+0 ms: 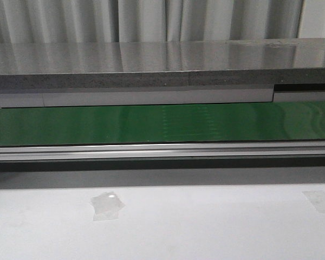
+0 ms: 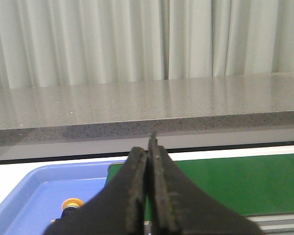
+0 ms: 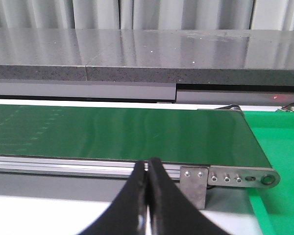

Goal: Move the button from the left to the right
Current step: 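Move the left gripper over the blue tray toward the yellow button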

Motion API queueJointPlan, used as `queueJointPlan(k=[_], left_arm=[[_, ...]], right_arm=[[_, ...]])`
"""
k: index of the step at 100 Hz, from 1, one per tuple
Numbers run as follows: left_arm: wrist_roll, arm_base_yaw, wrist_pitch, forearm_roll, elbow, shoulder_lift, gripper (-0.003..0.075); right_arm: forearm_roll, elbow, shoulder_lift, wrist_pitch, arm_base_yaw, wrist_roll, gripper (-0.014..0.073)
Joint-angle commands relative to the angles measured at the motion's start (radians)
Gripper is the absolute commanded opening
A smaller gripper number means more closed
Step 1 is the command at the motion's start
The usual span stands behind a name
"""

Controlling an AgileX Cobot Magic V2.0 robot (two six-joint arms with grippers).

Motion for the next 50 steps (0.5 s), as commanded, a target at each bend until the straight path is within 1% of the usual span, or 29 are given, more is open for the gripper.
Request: queueJointPlan(k=[1,50], left_arm=[[-0.012,0.003,-0.075,-0.001,0.044,-0.035,-0.0020],[-0.012,0.003,-0.088,-0.001,0.036,-0.035,-0.0020]], right_arm=[[-0.007,-0.016,-0.019,-0.075,0.001,-0.002,-0.0068],[-0.007,-0.016,-0.019,-0.075,0.001,-0.002,-0.0068]])
